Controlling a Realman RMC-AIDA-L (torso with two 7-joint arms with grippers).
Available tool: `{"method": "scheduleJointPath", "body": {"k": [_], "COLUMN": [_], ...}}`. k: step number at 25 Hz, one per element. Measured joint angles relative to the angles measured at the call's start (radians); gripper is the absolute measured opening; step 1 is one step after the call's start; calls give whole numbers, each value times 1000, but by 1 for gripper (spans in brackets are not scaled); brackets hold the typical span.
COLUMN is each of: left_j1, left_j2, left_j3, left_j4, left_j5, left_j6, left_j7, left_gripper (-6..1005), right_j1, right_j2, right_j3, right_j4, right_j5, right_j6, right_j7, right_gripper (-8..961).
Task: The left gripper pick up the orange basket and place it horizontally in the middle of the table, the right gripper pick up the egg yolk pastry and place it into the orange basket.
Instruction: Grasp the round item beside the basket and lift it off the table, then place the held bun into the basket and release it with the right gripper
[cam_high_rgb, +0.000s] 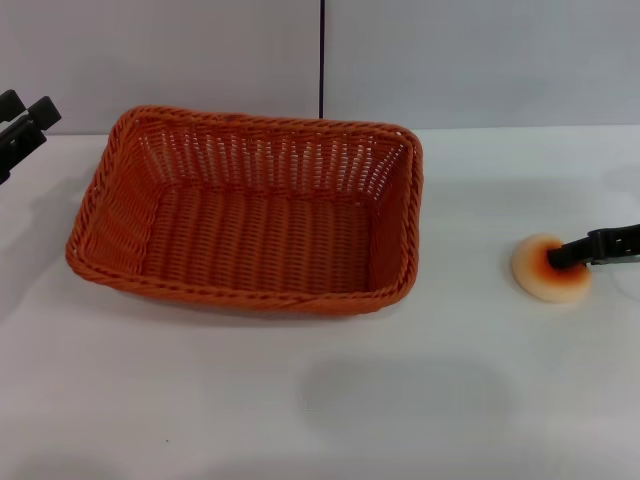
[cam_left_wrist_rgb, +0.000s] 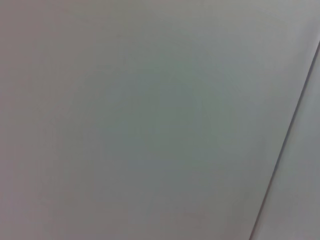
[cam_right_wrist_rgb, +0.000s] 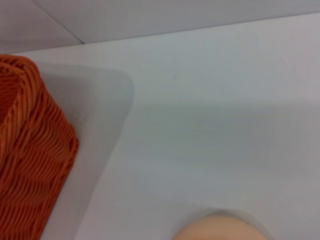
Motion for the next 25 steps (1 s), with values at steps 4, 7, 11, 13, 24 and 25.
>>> {"method": "scheduleJointPath", "body": {"k": [4,7,11,13,24,25], "left_j1": [0,5,5,4,-5,-5], "left_j2": [0,0,0,0,0,0], "left_j3": [0,0,-3,-5,-9,-9], "left_j4": [0,-1,-8,-10,-18,-18], "left_j5": [0,0,0,0,0,0], "left_j6": [2,3,3,3,5,6], "left_j7": [0,-1,-3,-4,-3,-3], "left_gripper": [584,584,584,584,584,584], "right_j1": [-8,-37,-72,-98,-165,-162], "right_j2": [8,34,55,60,57,53], "right_j3": [-1,8,7,3,8,3], "right_j4": [-18,-103,-200,-246,-430,-459], "right_j5": [1,14,60,122,372,450], "right_j6": [9,8,-6,-24,-158,-199], "right_j7": [0,-7,-8,-9,-25,-25], "right_gripper": [268,267,189,150,35,31]}}
